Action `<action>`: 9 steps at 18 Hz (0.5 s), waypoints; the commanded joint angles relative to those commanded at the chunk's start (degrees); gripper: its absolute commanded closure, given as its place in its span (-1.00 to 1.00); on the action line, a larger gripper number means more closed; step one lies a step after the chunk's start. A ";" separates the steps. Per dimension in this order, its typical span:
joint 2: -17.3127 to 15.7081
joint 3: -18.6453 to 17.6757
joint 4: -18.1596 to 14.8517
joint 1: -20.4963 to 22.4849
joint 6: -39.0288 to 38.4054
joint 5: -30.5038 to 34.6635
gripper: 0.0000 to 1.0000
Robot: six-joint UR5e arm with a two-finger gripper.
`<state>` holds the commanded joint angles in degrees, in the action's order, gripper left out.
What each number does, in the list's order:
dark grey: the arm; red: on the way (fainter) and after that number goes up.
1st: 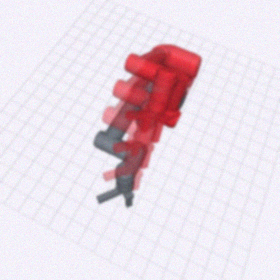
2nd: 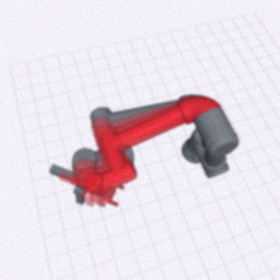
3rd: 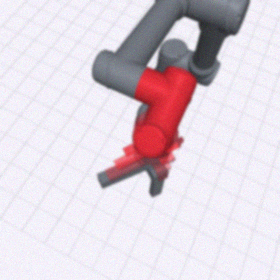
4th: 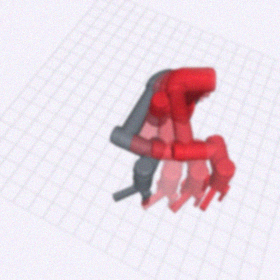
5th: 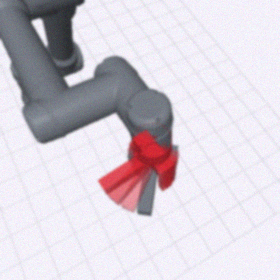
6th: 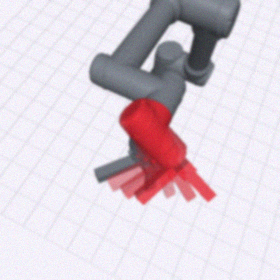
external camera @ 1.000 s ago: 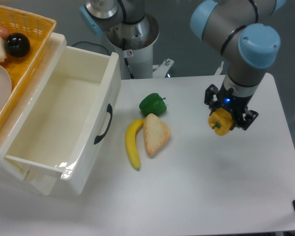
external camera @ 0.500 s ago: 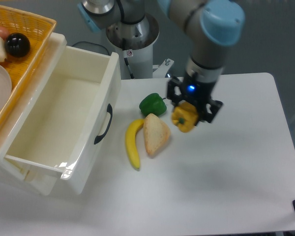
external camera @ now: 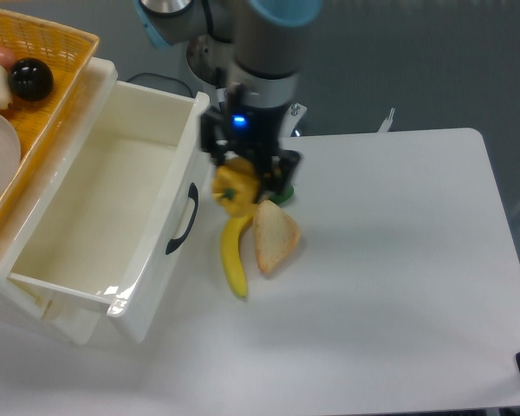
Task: Place the yellow pepper in the upper white drawer
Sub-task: 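Move the yellow pepper over the open white drawer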
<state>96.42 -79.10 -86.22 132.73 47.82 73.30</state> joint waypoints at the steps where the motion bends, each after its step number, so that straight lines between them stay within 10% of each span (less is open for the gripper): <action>1: -0.53 -0.61 0.00 -0.79 -0.27 -0.18 0.16; 9: -1.33 -4.40 0.35 -4.40 -0.62 -0.44 0.16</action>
<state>95.09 -83.50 -85.87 128.32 47.20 72.86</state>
